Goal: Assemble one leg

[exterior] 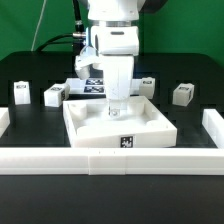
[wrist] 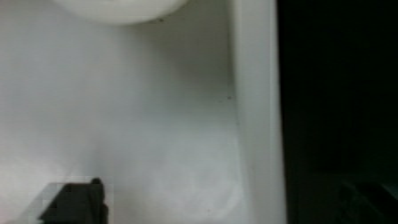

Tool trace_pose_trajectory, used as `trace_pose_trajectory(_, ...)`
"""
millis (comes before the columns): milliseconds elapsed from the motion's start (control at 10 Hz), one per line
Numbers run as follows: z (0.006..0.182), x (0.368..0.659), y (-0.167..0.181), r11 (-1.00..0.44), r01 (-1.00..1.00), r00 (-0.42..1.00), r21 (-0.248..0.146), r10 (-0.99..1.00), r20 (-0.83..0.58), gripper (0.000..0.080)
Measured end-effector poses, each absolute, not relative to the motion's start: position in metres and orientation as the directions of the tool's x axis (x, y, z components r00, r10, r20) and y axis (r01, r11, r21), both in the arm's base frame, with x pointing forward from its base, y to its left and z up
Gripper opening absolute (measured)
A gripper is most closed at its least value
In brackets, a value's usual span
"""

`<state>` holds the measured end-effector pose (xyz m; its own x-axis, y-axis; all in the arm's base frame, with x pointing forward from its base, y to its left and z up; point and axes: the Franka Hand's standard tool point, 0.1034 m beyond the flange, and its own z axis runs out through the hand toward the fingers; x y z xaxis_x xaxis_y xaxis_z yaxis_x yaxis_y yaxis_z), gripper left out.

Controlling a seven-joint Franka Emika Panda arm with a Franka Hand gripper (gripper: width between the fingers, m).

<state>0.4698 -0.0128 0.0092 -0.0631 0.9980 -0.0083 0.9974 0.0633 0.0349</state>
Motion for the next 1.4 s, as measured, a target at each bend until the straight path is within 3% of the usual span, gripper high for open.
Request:
trace_pose_trajectory(200, 0.0090, 0.4696, -0.0133, 0.063, 0.997, -0.062, 0.034, 0.998, -0.008, 0.0393)
trace_pose_trajectory(300, 0.0088, 0.4695, -0.0133, 0.063, 0.997, -0.062, 0.034, 0.998, -0.008, 0.0393)
trace_pose_trajectory(500, 0.0085, 0.4692, -0.0129, 0.063, 0.997, -0.063, 0.033, 0.998, -0.008, 0.0072)
trace_pose_trajectory(1400, 0.0100, 0.4724, -0.0043, 0.021, 1.000, -0.021, 0.021, 1.000, -0.011, 0.0059)
